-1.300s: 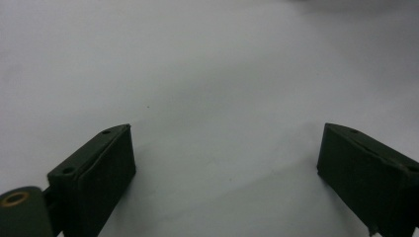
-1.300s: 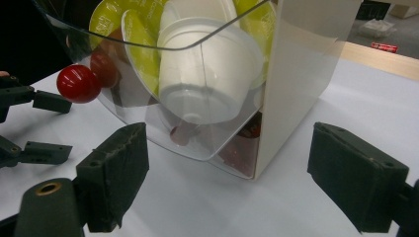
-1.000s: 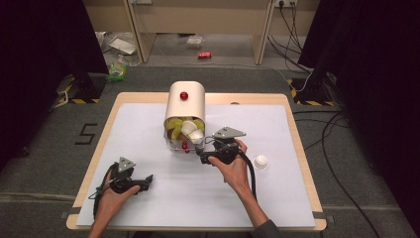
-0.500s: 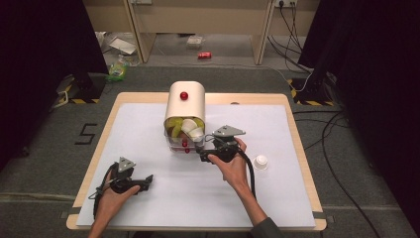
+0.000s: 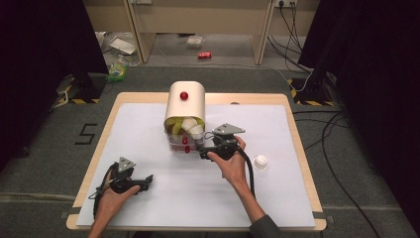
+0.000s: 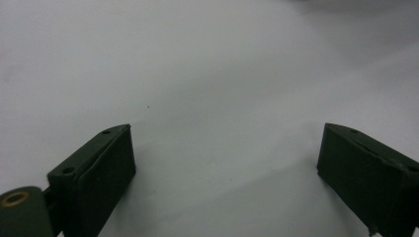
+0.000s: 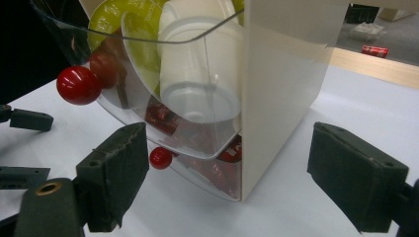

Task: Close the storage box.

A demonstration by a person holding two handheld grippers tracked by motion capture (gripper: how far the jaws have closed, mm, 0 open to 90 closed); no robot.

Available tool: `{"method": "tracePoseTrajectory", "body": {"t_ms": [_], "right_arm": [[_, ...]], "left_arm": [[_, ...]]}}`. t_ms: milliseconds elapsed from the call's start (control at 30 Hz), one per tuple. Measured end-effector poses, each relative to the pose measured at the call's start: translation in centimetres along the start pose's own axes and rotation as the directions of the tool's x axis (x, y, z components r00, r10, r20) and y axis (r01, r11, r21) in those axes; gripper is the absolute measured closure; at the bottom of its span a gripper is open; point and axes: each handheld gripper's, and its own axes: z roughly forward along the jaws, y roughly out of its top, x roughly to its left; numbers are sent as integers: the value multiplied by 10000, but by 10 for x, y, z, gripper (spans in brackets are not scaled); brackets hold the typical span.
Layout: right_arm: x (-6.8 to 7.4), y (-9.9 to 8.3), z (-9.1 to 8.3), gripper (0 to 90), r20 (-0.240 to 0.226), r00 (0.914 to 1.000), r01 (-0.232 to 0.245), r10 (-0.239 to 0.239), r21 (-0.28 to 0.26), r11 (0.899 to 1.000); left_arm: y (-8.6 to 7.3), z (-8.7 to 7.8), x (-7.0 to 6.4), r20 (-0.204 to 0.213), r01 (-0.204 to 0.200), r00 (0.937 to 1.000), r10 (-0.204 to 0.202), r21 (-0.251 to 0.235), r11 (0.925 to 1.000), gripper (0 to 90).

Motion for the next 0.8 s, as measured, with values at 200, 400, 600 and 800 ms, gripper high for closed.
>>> {"method": "tracePoseTrajectory", "body": {"t_ms": [200, 400, 600, 800], "right_arm": [[-1, 1, 1, 166, 47, 10000, -5, 5, -42, 10000], [-1, 1, 2, 165, 89, 10000, -14, 14, -70, 10000], [-2, 1, 3, 170, 155, 9998, -77, 78, -100, 9999], [-2, 1, 4, 170, 207, 9997, -116, 119, -126, 9999]], "left_arm": [[0, 0, 0, 1, 2, 10000, -2, -3, 10000, 67], [0, 0, 0, 1, 1, 10000, -1, -3, 10000, 68], [0, 0, 0, 0, -3, 10000, 3, 1, 10000, 68], [0, 0, 0, 0, 1, 10000, -1, -2, 10000, 68]]}}
